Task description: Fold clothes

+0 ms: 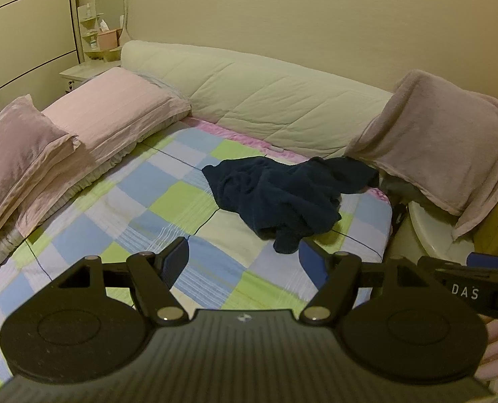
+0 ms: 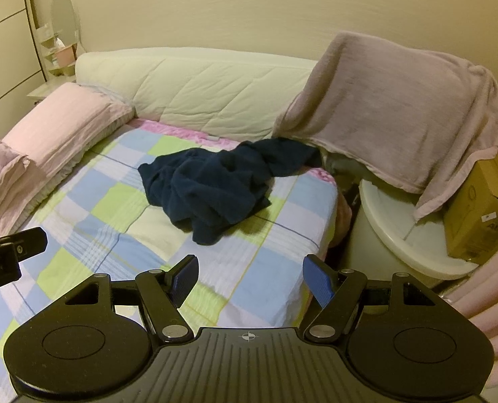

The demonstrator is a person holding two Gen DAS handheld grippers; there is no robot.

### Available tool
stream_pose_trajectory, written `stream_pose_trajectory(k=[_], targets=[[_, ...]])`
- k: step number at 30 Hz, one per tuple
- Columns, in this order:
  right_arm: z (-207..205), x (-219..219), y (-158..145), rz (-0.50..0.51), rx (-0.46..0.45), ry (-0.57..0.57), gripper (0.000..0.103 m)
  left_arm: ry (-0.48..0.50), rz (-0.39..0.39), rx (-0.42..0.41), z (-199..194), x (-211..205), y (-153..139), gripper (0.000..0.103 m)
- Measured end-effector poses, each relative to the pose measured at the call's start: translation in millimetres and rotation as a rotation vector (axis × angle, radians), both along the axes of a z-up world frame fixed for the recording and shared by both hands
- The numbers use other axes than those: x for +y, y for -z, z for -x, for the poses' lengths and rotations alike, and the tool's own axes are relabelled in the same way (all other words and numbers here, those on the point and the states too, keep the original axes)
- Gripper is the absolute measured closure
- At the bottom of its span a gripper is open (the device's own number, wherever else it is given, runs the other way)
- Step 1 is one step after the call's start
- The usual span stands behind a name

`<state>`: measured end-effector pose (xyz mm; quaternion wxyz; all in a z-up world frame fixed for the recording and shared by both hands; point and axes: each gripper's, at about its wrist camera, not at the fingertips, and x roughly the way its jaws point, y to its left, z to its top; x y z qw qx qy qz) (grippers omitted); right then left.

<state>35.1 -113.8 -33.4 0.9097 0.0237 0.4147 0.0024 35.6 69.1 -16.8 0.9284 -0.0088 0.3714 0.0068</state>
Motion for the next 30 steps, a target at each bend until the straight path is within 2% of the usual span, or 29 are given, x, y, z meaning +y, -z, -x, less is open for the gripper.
stream_pose_trajectory(k=[30], targets=[[-35.7, 12.0, 16.8, 0.013, 0.042, -0.034, 0.031, -0.012, 0.033, 0.070, -27.9, 24.2, 18.7, 0.034]])
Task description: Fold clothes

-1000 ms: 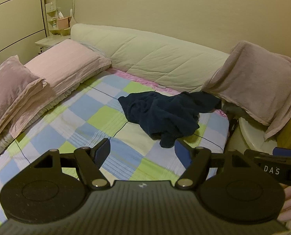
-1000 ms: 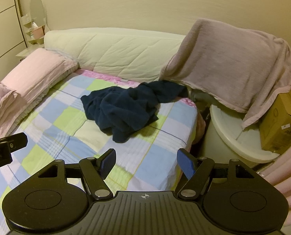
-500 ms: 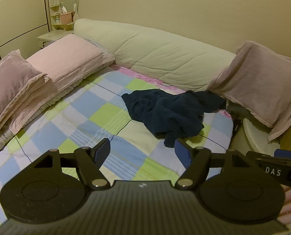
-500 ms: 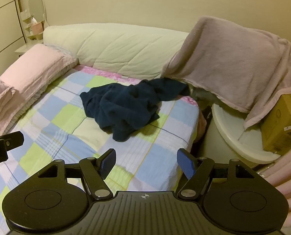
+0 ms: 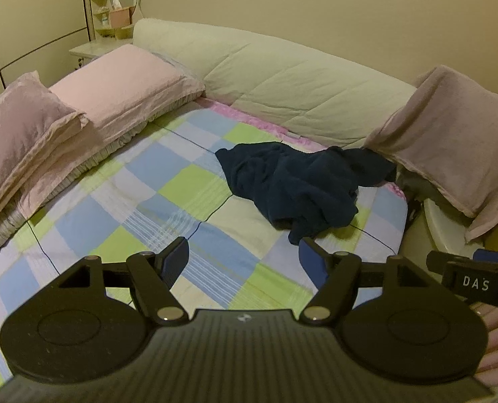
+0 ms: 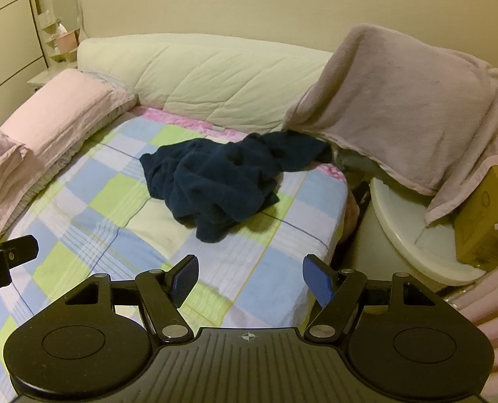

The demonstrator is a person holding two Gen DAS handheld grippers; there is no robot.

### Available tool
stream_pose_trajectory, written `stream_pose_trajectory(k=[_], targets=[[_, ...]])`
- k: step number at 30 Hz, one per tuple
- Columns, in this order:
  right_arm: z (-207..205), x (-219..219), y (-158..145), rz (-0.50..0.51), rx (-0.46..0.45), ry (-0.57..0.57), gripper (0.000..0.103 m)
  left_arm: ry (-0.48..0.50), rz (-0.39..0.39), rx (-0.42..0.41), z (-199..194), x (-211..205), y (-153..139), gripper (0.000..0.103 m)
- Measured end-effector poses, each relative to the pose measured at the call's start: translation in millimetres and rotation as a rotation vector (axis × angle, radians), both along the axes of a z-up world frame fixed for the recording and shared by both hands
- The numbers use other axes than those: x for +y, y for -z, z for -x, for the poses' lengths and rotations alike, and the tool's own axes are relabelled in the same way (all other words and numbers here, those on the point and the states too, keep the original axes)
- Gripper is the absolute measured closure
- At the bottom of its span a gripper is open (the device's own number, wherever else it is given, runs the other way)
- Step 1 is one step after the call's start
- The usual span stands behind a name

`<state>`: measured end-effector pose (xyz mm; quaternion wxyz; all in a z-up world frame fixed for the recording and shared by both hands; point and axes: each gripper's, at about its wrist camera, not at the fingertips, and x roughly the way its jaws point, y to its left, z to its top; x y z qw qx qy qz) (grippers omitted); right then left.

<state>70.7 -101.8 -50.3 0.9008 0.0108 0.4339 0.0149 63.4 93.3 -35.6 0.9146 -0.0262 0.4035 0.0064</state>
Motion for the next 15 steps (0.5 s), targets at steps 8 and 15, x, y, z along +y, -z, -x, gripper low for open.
stream_pose_trajectory(k=[8, 15], targets=[[-21.1, -8.7, 12.2, -0.008, 0.020, -0.017, 0.031, -0.008, 0.016, 0.031, -14.0, -5.6, 10.0, 0.034], [-50.4, -42.5, 32.6, -0.107, 0.100, 0.003, 0.031, 0.004, 0.016, 0.067, -42.7, -24.4, 25.9, 0.034]])
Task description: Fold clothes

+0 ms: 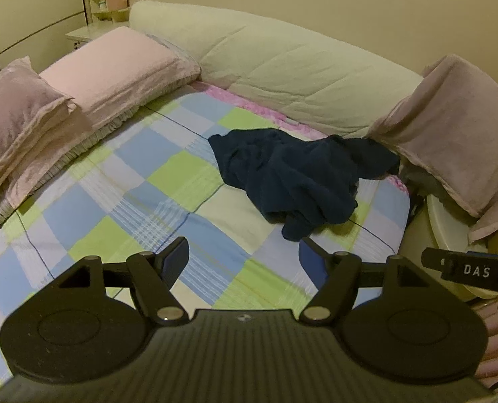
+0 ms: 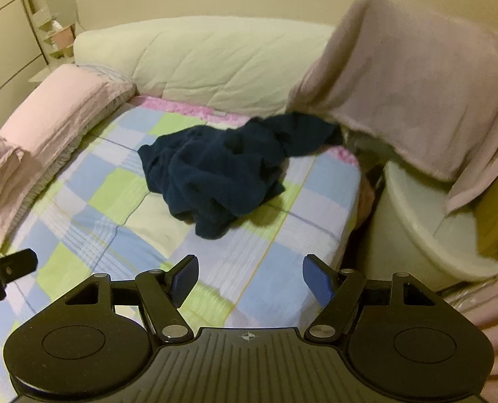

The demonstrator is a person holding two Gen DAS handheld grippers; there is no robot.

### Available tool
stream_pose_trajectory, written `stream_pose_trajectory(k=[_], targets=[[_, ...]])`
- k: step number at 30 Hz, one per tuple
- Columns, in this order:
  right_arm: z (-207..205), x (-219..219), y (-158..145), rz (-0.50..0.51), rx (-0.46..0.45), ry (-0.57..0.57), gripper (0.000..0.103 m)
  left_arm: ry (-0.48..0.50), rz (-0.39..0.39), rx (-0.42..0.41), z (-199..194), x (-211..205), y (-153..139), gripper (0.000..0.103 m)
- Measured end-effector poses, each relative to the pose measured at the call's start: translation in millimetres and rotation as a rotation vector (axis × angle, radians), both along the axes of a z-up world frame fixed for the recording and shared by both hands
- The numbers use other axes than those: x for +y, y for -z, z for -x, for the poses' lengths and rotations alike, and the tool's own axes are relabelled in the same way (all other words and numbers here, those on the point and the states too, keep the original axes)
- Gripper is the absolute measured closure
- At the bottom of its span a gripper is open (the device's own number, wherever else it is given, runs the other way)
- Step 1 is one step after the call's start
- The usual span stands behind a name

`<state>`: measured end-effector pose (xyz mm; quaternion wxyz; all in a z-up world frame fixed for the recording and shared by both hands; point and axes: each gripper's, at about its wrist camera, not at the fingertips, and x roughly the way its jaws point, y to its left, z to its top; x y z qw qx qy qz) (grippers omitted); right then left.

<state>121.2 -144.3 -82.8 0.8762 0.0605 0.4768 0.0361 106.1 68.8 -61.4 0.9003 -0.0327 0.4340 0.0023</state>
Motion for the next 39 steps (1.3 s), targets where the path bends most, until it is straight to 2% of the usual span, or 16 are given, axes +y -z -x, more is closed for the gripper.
stream_pose_trajectory(k=[5, 11, 24, 31, 35, 39], targets=[[-31.1, -27.3, 17.5, -0.057, 0.071, 0.004, 0.031, 0.031, 0.028, 0.024, -28.1, -15.1, 18.1, 0.034], [-74.4, -54.8, 39.7, -0.088, 0.122, 0.036, 0.031, 0.010, 0.052, 0.072, -72.6, -30.0, 45.7, 0.034], [-179.9, -90.5, 86.9, -0.147, 0.170, 0.051, 0.031, -0.058, 0.084, 0.163, -163.7, -40.1, 103.8, 0.034], [-227.7, -98.9, 125.0, -0.296, 0.223, 0.109, 0.031, -0.076, 0.117, 0.205, -207.0, -44.8, 140.9, 0.034], [-250.8, -107.4, 151.7, -0.448, 0.261, 0.179, 0.031, -0.096, 0.166, 0.230, -228.7, -43.4, 160.6, 0.034], [-268.9, -119.5, 184.4, -0.606, 0.308, 0.305, 0.031, -0.130, 0.225, 0.247, -247.2, -37.2, 179.7, 0.034]])
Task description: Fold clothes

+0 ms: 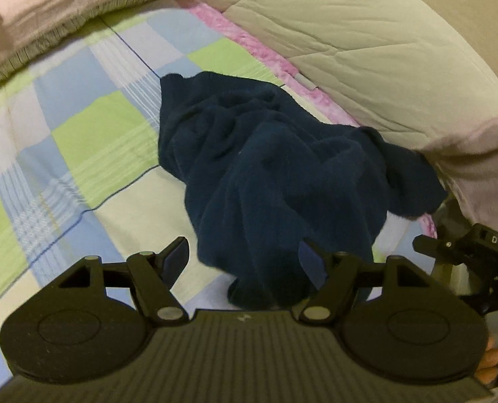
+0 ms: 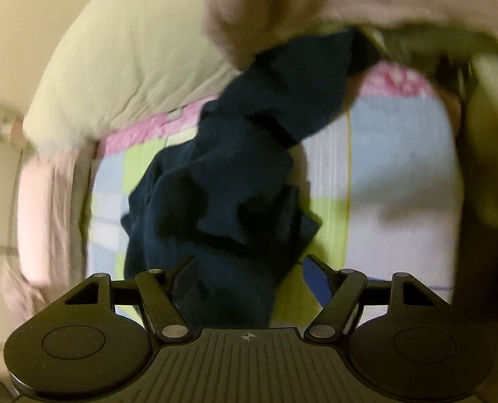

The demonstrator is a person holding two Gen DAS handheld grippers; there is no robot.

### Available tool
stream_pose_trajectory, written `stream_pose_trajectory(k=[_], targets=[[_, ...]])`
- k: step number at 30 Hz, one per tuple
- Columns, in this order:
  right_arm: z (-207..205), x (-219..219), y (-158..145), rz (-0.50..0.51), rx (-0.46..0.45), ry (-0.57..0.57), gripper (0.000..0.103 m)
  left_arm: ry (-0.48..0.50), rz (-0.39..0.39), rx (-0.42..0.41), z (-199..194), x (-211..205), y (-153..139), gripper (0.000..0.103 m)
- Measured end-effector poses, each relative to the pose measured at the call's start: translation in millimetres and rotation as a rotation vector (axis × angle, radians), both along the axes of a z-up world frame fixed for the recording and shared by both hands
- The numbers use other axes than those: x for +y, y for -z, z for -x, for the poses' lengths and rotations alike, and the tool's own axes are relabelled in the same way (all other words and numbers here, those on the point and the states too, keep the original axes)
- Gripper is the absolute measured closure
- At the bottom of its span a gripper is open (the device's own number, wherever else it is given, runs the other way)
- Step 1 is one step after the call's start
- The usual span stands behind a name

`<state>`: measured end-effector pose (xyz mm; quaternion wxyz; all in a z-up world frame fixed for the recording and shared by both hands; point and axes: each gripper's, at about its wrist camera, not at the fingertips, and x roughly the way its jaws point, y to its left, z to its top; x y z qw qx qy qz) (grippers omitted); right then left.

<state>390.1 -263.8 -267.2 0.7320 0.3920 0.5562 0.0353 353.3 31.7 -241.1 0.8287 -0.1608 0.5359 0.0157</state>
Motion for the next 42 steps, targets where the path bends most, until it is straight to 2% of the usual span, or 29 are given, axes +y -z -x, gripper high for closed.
stream_pose_trajectory(k=[6, 7, 8, 12, 14, 15, 16, 17, 18, 20, 22, 25, 32, 36, 42], targets=[[-13.2, -15.2, 48.0, -0.189, 0.107, 0.227, 0.029, -0.104, 0.115, 0.020, -21.8, 20.0, 28.7, 0.034], [-15.2, -15.5, 53.3, -0.202, 0.111, 0.247, 0.027, -0.116, 0.129, 0.020, -25.4, 22.1, 33.2, 0.034], [-17.3, -15.8, 58.6, -0.213, 0.114, 0.265, 0.019, -0.127, 0.139, 0.019, -29.1, 23.4, 37.7, 0.034], [-23.2, -8.9, 77.2, -0.224, 0.129, 0.289, 0.018, -0.163, 0.189, 0.030, -43.3, 27.4, 61.7, 0.034], [-25.8, -2.6, 85.8, -0.216, 0.150, 0.270, 0.018, -0.172, 0.213, 0.045, -49.0, 27.8, 75.1, 0.040], [-26.4, 1.0, 89.1, -0.214, 0.156, 0.253, 0.019, -0.170, 0.218, 0.044, -50.1, 27.5, 80.0, 0.050], [-26.6, 5.4, 89.8, -0.201, 0.154, 0.224, 0.028, -0.155, 0.225, 0.039, -50.8, 26.2, 83.2, 0.067], [-26.7, 9.9, 89.5, -0.185, 0.149, 0.190, 0.061, -0.135, 0.229, 0.033, -51.7, 24.9, 84.1, 0.076], [-27.0, 12.5, 84.9, -0.164, 0.133, 0.159, 0.071, -0.105, 0.239, 0.025, -51.9, 23.5, 82.6, 0.087], [-27.8, 16.2, 72.7, -0.119, 0.095, 0.098, 0.079, -0.068, 0.238, -0.002, -49.5, 22.7, 73.2, 0.091], [-28.9, 18.8, 56.6, -0.082, 0.046, 0.044, 0.082, -0.047, 0.241, -0.046, -42.4, 25.7, 57.5, 0.092], [-31.9, 22.1, 15.5, -0.091, -0.069, -0.020, 0.085, -0.059, 0.247, -0.121, -24.9, 38.1, 26.5, 0.093], [-22.8, 60.7, -102.9, -0.240, -0.370, -0.229, 0.085, -0.172, 0.223, -0.390, 52.7, 88.4, -82.6, 0.094], [7.9, 97.1, -166.4, -0.326, -0.510, -0.355, 0.085, -0.233, 0.182, -0.551, 126.4, 111.3, -150.8, 0.094], [75.7, 158.3, -263.0, -0.468, -0.708, -0.556, 0.085, -0.323, 0.057, -0.788, 259.7, 147.7, -266.1, 0.094]])
